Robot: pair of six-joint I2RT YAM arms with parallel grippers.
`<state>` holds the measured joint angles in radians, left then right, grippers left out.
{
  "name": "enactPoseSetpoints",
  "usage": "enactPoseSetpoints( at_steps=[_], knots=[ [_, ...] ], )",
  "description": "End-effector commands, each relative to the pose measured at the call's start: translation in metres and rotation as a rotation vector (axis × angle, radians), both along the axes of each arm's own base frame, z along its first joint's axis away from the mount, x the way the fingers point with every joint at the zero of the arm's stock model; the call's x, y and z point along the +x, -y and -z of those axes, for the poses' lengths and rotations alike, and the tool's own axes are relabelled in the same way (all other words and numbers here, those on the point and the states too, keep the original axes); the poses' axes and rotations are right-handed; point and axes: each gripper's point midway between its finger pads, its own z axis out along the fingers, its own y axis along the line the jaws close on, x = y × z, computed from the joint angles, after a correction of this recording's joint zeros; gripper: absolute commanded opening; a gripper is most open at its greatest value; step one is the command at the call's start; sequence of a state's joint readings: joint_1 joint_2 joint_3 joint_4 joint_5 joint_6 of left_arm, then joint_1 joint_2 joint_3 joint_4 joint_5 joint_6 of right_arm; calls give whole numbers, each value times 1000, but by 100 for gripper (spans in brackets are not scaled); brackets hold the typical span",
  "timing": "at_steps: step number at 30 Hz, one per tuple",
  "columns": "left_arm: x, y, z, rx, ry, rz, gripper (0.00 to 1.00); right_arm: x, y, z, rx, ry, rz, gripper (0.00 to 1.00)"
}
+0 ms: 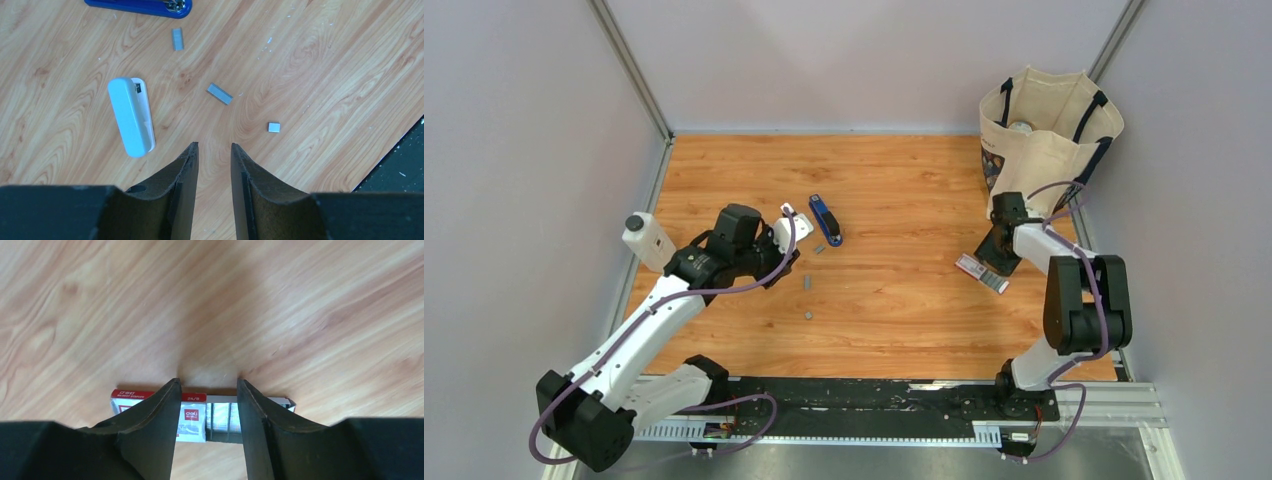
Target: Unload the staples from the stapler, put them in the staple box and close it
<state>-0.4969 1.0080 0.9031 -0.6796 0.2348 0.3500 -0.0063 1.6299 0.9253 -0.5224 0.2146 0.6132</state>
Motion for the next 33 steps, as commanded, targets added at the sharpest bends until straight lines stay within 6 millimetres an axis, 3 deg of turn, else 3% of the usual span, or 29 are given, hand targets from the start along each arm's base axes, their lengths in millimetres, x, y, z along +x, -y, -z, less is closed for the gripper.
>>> enactPoseSetpoints(
  at_steps=[1,11,15,20,24,27,33],
  knots=[
    [-1,0,-3,2,21,25,38,-14,-44,0,103,32,-18,49],
    [-4,-3,-1,11,19,28,38,-53,-79,8,161,36,-52,49],
    [-6,-3,1,11,12,27,38,-50,-83,-2,170,67,-72,51],
    [-6,-4,-2,8,14,23,39,-20,-68,-53,73,153,-103,63],
    [-7,-4,-3,8,14,21,39,-15,-47,-75,24,190,-82,69],
    [-8,-4,-2,6,9,22,39,-24,-28,-70,27,178,-41,70],
    [-7,-3,-4,4,10,27,39,-53,-8,-34,74,113,14,73]
  ],
)
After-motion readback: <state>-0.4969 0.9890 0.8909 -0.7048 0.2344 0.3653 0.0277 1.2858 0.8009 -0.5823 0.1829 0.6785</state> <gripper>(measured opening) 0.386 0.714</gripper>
